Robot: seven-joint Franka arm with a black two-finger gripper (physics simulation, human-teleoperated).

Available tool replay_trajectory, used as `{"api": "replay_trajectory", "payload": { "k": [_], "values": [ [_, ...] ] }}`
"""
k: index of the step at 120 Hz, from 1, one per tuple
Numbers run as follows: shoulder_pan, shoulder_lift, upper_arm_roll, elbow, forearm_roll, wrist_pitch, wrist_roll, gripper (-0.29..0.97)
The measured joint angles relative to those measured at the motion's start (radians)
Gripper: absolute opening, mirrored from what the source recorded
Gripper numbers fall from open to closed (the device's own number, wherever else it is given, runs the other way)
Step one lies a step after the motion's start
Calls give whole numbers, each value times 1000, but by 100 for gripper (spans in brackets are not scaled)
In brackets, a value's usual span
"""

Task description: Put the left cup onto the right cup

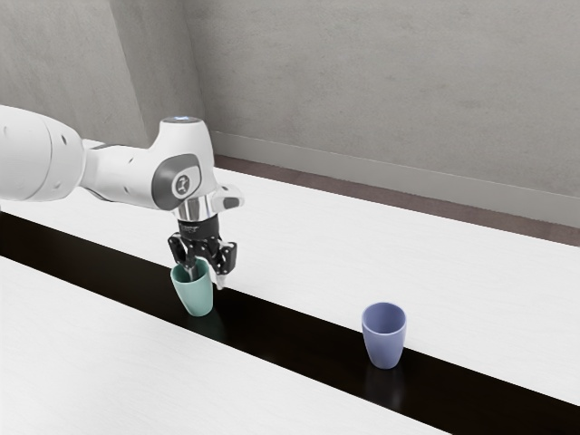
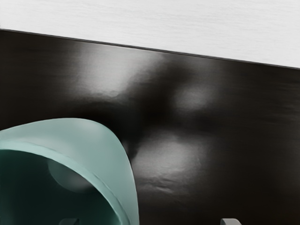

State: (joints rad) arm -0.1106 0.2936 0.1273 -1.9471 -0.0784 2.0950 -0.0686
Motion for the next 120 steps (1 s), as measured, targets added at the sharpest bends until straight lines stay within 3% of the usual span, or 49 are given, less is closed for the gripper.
{"api": "replay_trajectory", "payload": {
  "k": [120],
  "values": [
    [7,6,3,-1,0,1,3,5]
  ]
}}
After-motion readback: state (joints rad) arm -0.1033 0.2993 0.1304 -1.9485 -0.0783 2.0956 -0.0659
